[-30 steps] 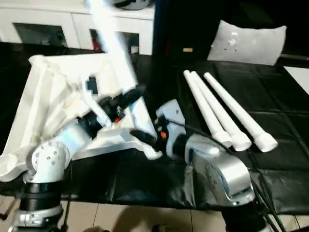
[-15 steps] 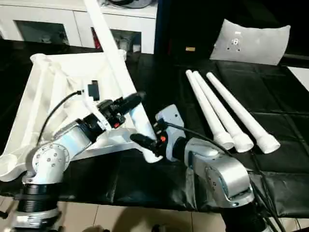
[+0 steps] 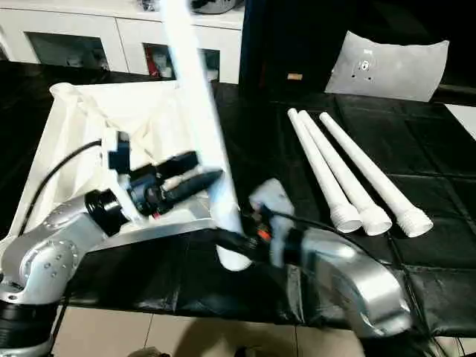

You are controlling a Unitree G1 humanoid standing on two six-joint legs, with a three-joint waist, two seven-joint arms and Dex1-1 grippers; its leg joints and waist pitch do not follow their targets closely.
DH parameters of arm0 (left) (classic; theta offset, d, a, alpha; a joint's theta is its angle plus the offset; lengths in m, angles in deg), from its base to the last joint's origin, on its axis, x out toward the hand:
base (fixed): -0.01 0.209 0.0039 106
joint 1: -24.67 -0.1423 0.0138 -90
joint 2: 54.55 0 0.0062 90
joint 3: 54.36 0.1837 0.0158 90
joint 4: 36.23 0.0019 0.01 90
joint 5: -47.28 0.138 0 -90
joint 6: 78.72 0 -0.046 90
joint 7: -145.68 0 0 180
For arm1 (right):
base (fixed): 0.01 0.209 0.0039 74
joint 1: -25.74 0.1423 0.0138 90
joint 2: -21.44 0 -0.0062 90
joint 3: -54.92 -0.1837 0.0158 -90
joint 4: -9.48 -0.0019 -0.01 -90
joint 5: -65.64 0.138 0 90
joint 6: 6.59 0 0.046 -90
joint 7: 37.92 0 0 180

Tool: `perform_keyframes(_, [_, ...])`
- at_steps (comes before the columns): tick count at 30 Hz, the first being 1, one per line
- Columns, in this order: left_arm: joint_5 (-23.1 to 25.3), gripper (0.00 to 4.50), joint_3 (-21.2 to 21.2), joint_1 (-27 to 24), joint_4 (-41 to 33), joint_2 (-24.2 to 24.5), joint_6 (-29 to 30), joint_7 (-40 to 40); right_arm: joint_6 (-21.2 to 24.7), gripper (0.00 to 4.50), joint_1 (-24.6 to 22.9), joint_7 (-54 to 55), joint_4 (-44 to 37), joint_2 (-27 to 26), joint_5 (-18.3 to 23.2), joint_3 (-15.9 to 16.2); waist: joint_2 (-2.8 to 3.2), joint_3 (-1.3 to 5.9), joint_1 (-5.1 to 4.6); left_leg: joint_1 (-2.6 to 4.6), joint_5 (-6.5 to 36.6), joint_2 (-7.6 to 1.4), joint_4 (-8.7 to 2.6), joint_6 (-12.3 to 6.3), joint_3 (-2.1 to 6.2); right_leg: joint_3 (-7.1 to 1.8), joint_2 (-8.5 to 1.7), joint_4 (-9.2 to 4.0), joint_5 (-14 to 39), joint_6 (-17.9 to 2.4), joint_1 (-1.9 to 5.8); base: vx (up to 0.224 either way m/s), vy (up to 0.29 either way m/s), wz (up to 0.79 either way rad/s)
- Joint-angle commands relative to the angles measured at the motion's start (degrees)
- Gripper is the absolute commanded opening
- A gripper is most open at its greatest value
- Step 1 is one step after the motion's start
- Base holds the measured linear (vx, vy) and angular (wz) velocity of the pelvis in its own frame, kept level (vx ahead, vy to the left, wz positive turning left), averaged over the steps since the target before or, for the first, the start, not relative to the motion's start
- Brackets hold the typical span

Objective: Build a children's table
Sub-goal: Insert table leg to table base

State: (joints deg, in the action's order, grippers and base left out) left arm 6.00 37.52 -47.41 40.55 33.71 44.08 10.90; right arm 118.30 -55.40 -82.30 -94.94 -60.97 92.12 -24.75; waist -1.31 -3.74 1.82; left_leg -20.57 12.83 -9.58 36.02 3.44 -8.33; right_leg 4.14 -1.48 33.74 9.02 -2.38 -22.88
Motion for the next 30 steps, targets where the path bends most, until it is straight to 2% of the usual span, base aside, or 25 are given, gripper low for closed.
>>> perform_keyframes(1, [-1.71,4.07,-2.06,1.11,-0.04,-1.72,-1.11,-1.23,-1.90,1.90,0.29,0.85,1.55,-1.50,0.20,-2.65,0.52,3.38,-0.22,0.00,9.08,-2.87,-4.39,-1.76,0.53,-3.05,-5.98,-5.71,28.65,-3.85,3.04,0.000,0.000,0.00])
perform_keyframes(4, [-8.34,4.32,-6.51,1.78,0.84,-5.10,-0.95,-3.91,-3.74,1.90,1.92,2.93,2.23,-6.08,3.89,-6.69,0.44,3.56,-0.41,-0.11,9.47,-2.45,-4.13,-1.47,0.59,-2.61,-6.03,-6.15,31.97,-2.89,3.04,0.000,0.000,0.00])
perform_keyframes(5, [-9.67,4.37,-7.36,1.96,0.98,-5.78,-0.97,-4.48,-4.04,1.90,2.35,3.32,2.30,-7.09,4.84,-7.59,0.36,3.64,-0.53,-0.03,9.34,-2.46,-4.09,-1.69,0.58,-2.54,-5.82,-6.09,31.27,-2.81,2.95,0.000,0.000,0.00])
perform_keyframes(6, [-11.02,4.37,-8.17,2.18,1.12,-6.35,-0.85,-5.05,-3.20,1.90,2.97,3.60,2.08,-8.15,6.73,-8.68,0.53,3.62,-0.56,0.02,9.45,-2.53,-4.18,-1.77,0.64,-2.52,-5.78,-6.09,31.05,-2.83,2.83,0.000,0.000,0.00])
perform_keyframes(7, [-14.29,4.47,-10.79,3.23,1.89,-8.27,-1.49,-7.59,-2.29,1.90,3.73,3.77,1.89,-9.16,9.08,-9.79,0.54,3.70,-0.70,0.10,9.49,-2.63,-4.25,-1.98,0.73,-2.43,-5.57,-5.96,30.11,-2.94,2.83,0.000,0.000,0.00])
perform_keyframes(8, [-16.51,4.50,-12.70,4.23,2.73,-9.45,-1.90,-9.71,-1.54,1.90,4.35,3.69,1.83,-9.60,10.89,-10.51,0.83,3.79,-0.63,0.28,9.17,-2.60,-4.10,-2.09,0.63,-2.46,-5.46,-5.90,28.75,-3.29,2.76,0.000,0.000,0.00])
perform_keyframes(9, [-17.02,4.50,-13.83,5.04,3.39,-10.07,-2.27,-10.98,-1.26,1.90,4.79,3.46,1.99,-9.74,12.06,-10.84,0.79,3.82,-0.66,0.32,8.96,-2.67,-4.11,-2.20,0.60,-2.51,-5.39,-5.82,27.72,-3.58,2.78,0.000,0.000,0.00])
perform_keyframes(10, [-16.77,4.50,-14.45,5.64,3.90,-10.34,-2.58,-11.86,-1.09,1.90,5.15,3.35,2.16,-9.81,12.76,-11.08,0.75,3.95,-0.57,0.18,8.04,-2.67,-4.12,-2.44,0.67,-2.55,-5.33,-5.45,25.24,-4.35,3.09,0.000,0.000,0.00])
perform_keyframes(12, [-14.14,4.50,-14.83,7.15,5.55,-10.10,-2.67,-13.55,-0.48,1.90,5.95,2.59,2.55,-9.87,13.71,-11.64,0.73,3.98,-0.45,0.10,6.99,-2.79,-4.26,-2.90,0.68,-2.66,-5.20,-5.11,22.88,-4.49,3.20,0.000,0.000,0.00])
perform_keyframes(13, [-7.54,4.50,-13.54,9.04,8.28,-8.79,-2.15,-17.48,0.04,1.90,6.66,1.60,2.92,-9.90,13.87,-11.99,0.59,4.06,-0.24,0.25,6.36,-2.77,-4.20,-3.18,0.56,-2.76,-5.22,-5.10,22.56,-4.13,3.16,0.000,0.000,0.00])
perform_keyframes(14, [-6.94,4.50,-13.38,9.21,8.55,-8.65,-2.08,-17.88,0.07,1.90,6.72,1.52,2.95,-9.91,13.86,-12.02,0.61,4.19,-0.06,0.28,5.19,-2.78,-4.16,-3.31,0.69,-2.84,-5.17,-4.72,21.05,-3.80,3.24,0.000,0.000,0.00])
perform_keyframes(16, [-1.12,4.50,-11.22,10.78,10.98,-6.97,-1.96,-21.15,0.36,1.90,7.26,1.00,3.20,-9.81,13.91,-12.03,0.63,4.22,0.04,0.07,4.04,-2.79,-4.18,-3.31,0.73,-2.83,-5.38,-4.63,20.45,-3.23,3.49,0.000,0.000,0.00])
perform_keyframes(17, [0.47,4.50,-10.29,11.28,11.56,-6.35,-2.00,-21.87,0.35,1.90,7.47,0.85,3.35,-9.66,13.88,-11.92,0.39,4.26,0.12,-0.02,3.42,-2.85,-4.26,-3.38,0.81,-2.87,-5.51,-4.51,20.41,-3.05,3.57,0.000,0.000,0.00])
perform_keyframes(18, [2.73,4.50,-8.44,11.95,11.73,-5.20,-2.57,-21.88,0.46,1.90,7.77,0.75,3.53,-9.41,14.14,-11.72,0.53,4.28,0.12,0.01,3.09,-2.88,-4.20,-3.33,0.76,-2.91,-5.52,-4.48,20.19,-3.15,3.48,0.000,0.000,0.00])
perform_keyframes(19, [3.19,4.50,-7.58,12.22,11.58,-4.68,-2.88,-21.70,0.56,1.90,7.92,0.82,3.60,-9.23,14.45,-11.60,0.57,4.35,0.17,0.00,2.58,-2.93,-4.17,-3.25,0.79,-2.98,-5.64,-4.37,19.43,-3.50,3.51,0.000,0.000,0.00])
perform_keyframes(20, [3.17,4.50,-6.93,12.85,11.08,-4.53,-2.22,-22.30,0.50,1.90,8.02,0.86,3.61,-8.95,14.48,-11.23,0.29,4.45,0.20,-0.07,1.99,-3.05,-4.16,-3.23,0.74,-3.08,-5.79,-4.22,18.23,-4.34,3.58,0.000,0.000,0.00])
perform_keyframes(23, [3.96,4.50,-5.88,14.10,10.42,-4.44,-1.29,-23.10,0.45,1.90,8.13,0.71,3.60,-8.58,14.03,-10.61,0.44,4.33,0.33,-0.11,2.22,-3.02,-4.10,-2.86,0.61,-3.10,-5.87,-4.03,17.28,-6.15,3.60,0.000,0.000,0.00])
perform_keyframes(26, [5.75,4.50,-2.00,16.69,6.24,-3.35,0.89,-20.66,-1.39,1.90,8.08,1.20,4.36,-7.58,8.61,-7.78,0.54,4.15,0.33,-0.15,3.18,-3.09,-4.16,-2.24,0.63,-3.11,-6.00,-4.17,19.35,-5.96,3.55,0.000,0.000,0.00])
perform_keyframes(27, [5.75,4.50,-2.00,16.69,6.24,-3.35,0.89,-20.66,-1.39,1.90,8.08,1.20,4.36,-7.58,8.61,-7.78,0.47,4.15,0.31,-0.12,3.36,-3.09,-4.13,-1.99,0.61,-3.12,-6.05,-4.22,19.90,-5.87,3.53,0.000,0.000,0.00])
perform_keyframes(28, [5.56,4.50,-1.25,16.94,5.06,-3.09,1.35,-19.92,-1.88,1.90,8.19,1.77,4.75,-7.56,7.62,-7.47,0.42,4.05,0.26,-0.21,3.79,-2.90,-4.10,-1.92,0.53,-3.13,-6.04,-4.38,21.17,-5.75,3.52,0.000,0.000,0.00])
perform_keyframes(29, [4.67,4.50,-0.32,17.13,3.13,-2.81,2.31,-18.95,-2.57,1.90,8.56,3.23,5.69,-7.55,5.81,-7.06,0.74,3.93,0.21,-0.18,4.86,-2.91,-4.11,-1.56,0.57,-3.02,-5.95,-4.60,22.94,-5.40,3.40,0.000,0.000,0.00])
perform_keyframes(30, [3.92,4.50,0.60,17.22,1.47,-2.54,3.10,-18.17,-3.31,1.90,8.95,4.43,6.62,-7.40,4.14,-6.53,0.60,3.98,0.21,-0.17,4.93,-2.92,-4.10,-1.47,0.55,-3.02,-6.07,-4.70,23.51,-5.06,3.40,0.000,0.000,0.00])
